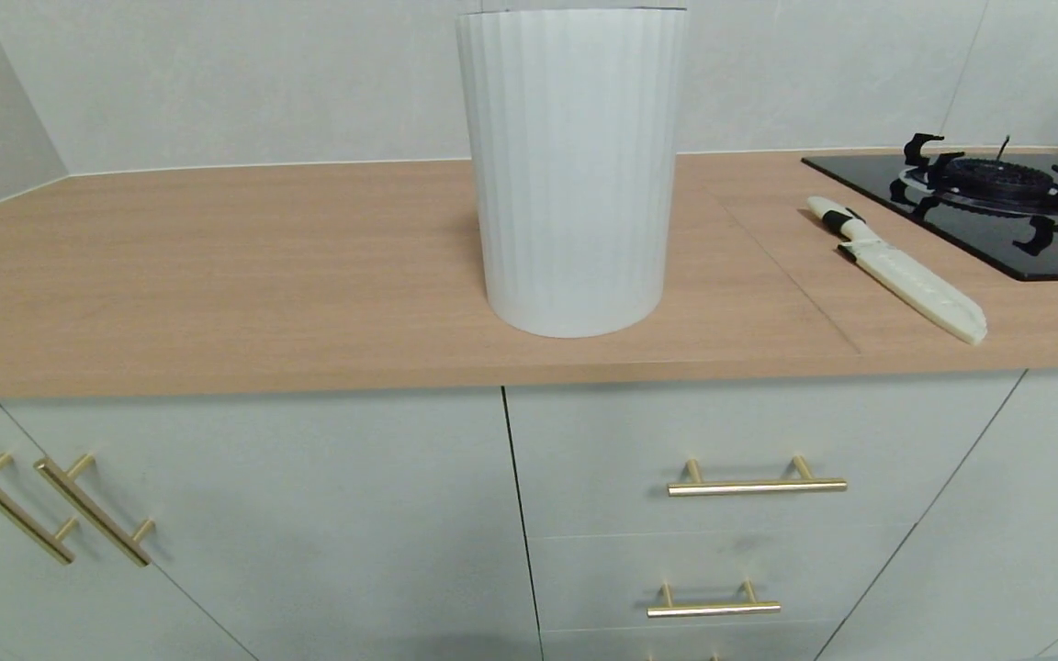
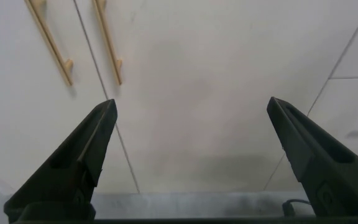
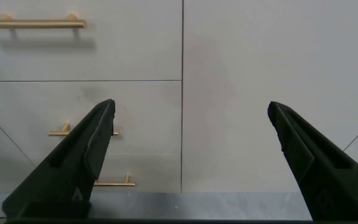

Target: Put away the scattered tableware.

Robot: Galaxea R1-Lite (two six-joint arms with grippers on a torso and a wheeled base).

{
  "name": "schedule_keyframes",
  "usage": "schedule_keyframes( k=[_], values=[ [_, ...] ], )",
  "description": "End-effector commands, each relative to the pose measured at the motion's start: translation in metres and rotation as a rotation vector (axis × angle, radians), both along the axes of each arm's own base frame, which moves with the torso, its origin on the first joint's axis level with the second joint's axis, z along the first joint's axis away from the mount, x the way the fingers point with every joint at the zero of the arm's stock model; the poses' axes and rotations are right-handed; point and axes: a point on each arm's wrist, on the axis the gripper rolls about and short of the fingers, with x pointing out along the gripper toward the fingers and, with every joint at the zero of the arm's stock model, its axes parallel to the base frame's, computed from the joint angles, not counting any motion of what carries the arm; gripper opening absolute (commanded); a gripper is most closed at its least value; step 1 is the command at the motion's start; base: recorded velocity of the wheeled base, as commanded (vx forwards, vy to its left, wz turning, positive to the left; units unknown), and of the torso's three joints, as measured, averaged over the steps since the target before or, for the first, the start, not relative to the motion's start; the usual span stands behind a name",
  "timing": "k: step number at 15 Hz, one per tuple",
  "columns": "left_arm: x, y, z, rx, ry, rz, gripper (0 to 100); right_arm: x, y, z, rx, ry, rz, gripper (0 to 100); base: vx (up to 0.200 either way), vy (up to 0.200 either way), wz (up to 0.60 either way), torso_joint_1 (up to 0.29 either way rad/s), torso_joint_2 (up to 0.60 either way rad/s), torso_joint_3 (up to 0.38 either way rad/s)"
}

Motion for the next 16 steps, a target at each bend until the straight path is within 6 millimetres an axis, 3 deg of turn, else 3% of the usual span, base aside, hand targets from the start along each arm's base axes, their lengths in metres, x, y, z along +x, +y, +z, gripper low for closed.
schedule_keyframes(
  k=[1, 16],
  values=[
    [0.0, 0.0, 0.0001, 0.0, -0.001, 0.0, 100, 0.0001, 0.0, 0.0001, 0.0, 0.001, 0.001, 100, 0.0, 0.0, 0.0, 0.173, -0.55, -0.3],
    [0.0001, 0.0, 0.0001, 0.0, 0.001, 0.0, 100, 0.0001, 0.0, 0.0001, 0.0, 0.001, 0.001, 100, 0.0, 0.0, 0.0, 0.189, -0.49, -0.287]
  ],
)
